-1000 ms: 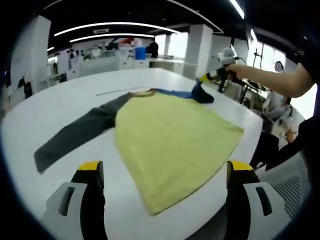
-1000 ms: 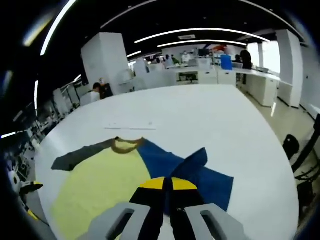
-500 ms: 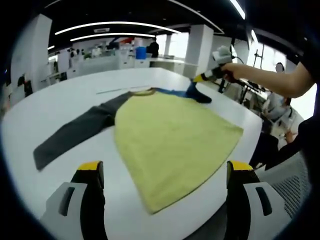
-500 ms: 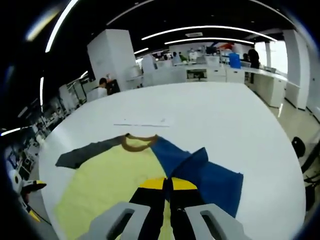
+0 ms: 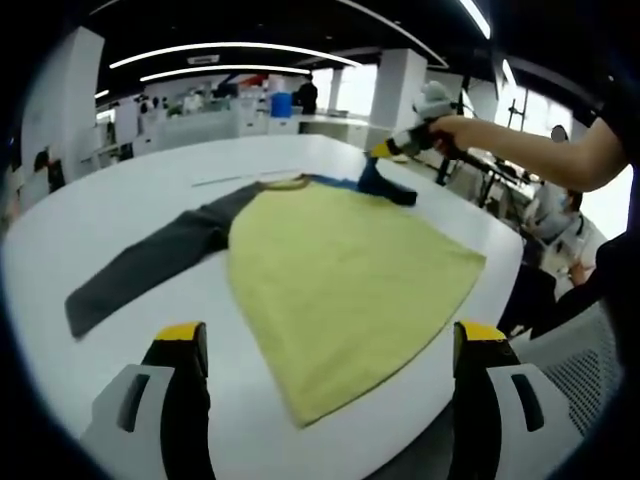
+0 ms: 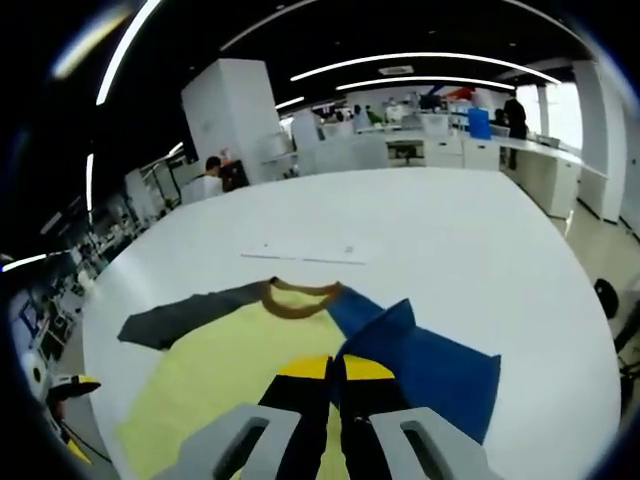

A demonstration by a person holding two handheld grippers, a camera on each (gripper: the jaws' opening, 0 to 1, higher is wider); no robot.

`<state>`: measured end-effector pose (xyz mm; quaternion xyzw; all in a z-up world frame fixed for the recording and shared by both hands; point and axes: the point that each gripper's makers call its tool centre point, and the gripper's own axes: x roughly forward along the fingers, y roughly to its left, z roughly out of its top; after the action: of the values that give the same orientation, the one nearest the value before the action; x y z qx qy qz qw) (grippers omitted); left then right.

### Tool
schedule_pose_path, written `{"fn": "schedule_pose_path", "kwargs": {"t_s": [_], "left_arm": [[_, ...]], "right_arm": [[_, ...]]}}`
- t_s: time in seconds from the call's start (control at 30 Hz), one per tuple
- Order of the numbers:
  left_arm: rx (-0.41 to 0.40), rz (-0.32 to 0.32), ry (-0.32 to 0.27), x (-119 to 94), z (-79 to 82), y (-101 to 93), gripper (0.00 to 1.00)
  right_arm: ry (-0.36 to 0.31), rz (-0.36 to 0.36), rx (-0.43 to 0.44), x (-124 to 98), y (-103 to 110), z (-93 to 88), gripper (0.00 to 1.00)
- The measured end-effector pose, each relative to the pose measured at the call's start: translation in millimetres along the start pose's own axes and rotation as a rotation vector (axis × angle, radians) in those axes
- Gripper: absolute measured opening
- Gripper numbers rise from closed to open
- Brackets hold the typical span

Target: Fold the garment on the visible template until the final outline fits inside the template.

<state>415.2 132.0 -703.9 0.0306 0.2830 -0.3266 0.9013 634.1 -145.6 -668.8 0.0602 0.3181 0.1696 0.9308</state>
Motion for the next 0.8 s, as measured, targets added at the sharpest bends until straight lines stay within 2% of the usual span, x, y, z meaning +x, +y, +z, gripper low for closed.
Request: {"fn": "schedule_pose_path", "kwargs": {"t_s": [0.27, 0.8], "left_arm": [[-0.001, 0.011, 0.001, -2.3, -1.0, 2.8, 0.99], [-0.005, 0.026, 0.002, -6.8, -4.1, 5.0, 0.99]], "right_arm": [[0.001, 0.030, 0.002, 14.9, 13.4, 7.0, 0.00], [0.026, 0.079, -0.034, 18.8, 55.7, 2.6, 0.00]]}}
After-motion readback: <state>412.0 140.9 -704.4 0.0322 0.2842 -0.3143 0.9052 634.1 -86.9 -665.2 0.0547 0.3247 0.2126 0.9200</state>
